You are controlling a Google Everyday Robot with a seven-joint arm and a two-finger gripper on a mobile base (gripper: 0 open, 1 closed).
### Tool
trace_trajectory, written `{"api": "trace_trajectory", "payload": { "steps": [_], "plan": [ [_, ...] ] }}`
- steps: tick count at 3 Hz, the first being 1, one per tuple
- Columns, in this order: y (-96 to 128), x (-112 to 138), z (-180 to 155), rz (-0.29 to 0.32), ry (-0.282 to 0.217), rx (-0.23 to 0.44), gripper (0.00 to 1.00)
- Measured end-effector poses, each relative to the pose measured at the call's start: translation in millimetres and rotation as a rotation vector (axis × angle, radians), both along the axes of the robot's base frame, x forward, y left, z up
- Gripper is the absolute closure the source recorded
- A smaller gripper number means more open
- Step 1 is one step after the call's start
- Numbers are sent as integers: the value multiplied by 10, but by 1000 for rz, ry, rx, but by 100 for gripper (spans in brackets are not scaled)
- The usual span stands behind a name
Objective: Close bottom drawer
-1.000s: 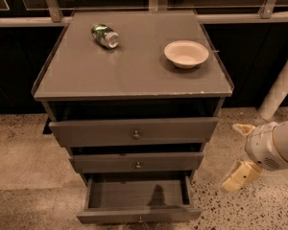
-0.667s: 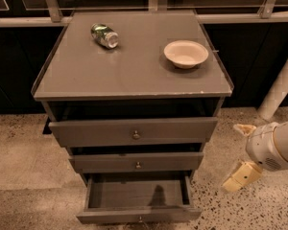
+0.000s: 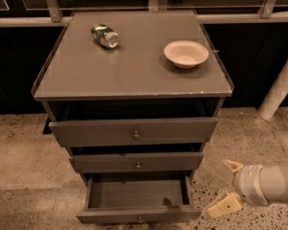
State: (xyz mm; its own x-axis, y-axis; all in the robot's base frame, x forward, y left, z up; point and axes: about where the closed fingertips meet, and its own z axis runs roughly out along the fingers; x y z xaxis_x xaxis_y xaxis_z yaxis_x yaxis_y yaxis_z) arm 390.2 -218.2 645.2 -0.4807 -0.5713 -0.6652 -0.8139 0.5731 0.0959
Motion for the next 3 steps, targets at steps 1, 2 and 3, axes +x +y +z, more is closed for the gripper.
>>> {"api": "trace_trajectory", "payload": {
  "steps": [1,2,3],
  "plan": [
    [136,-86,-707,-17,60,134,0],
    [215,-150,-960,-15,101,179,17],
    [215,-150,-960,-15,101,179,41]
  ]
}}
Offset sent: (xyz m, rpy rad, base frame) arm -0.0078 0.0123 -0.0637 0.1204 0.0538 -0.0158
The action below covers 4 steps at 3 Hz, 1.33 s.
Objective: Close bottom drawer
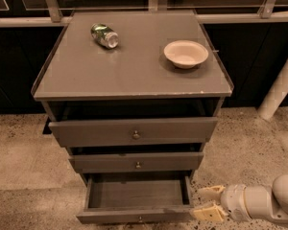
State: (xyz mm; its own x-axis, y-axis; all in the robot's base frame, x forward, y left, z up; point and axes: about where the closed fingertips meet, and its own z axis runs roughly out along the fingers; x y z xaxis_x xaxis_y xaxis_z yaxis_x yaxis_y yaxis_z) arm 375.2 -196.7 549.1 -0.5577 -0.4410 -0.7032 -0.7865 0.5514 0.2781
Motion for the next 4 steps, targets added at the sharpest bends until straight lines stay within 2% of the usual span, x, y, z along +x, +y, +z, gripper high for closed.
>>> {"api": "trace_trajectory", "payload": {
  "steps": [2,3,4],
  "plan": [
    [0,0,0,0,0,0,87],
    [10,15,-103,-16,14,20,100],
    [-91,76,-455,-82,44,57,100]
  ]
}}
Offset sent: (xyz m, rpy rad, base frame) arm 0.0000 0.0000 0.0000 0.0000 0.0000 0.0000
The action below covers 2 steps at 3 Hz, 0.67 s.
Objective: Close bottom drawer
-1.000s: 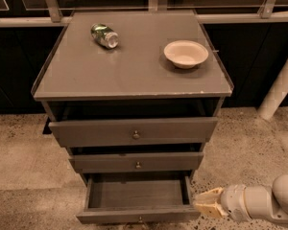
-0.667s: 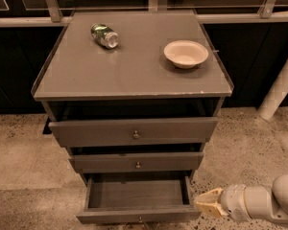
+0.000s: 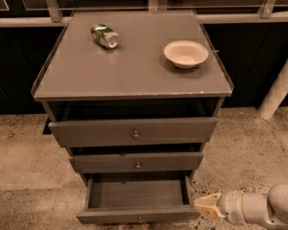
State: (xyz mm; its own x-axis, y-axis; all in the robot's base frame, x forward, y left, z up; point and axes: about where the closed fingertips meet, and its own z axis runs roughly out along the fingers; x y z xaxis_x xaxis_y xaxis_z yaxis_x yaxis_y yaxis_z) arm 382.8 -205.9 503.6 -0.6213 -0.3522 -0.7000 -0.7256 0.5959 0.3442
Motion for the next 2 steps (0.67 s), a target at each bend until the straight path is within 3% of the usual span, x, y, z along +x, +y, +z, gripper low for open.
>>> {"api": "trace_trajectory", "payload": {
  "steps": [2],
  "plan": [
    [-99,261,-842,-31,80,57,100]
  ]
}}
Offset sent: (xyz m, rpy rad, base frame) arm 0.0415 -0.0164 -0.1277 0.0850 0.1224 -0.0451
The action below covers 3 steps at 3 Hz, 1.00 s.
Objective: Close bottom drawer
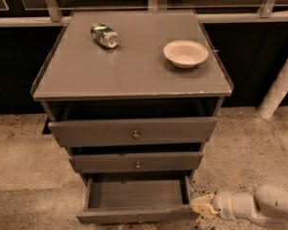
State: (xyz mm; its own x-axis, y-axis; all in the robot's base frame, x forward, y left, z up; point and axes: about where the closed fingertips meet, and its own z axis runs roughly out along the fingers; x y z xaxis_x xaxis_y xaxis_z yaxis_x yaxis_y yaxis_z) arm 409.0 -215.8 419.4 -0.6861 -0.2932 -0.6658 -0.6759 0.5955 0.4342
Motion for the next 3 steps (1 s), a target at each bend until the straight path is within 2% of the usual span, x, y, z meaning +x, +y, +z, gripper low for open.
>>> {"api": "trace_trajectory", "payload": {
  "steps": [1,2,3],
  "plan": [
    [-15,59,-316,-13,48,27,100],
    [8,61,-652,-13,109,86,100],
    [26,58,-660,-12,111,84,100]
  ]
}}
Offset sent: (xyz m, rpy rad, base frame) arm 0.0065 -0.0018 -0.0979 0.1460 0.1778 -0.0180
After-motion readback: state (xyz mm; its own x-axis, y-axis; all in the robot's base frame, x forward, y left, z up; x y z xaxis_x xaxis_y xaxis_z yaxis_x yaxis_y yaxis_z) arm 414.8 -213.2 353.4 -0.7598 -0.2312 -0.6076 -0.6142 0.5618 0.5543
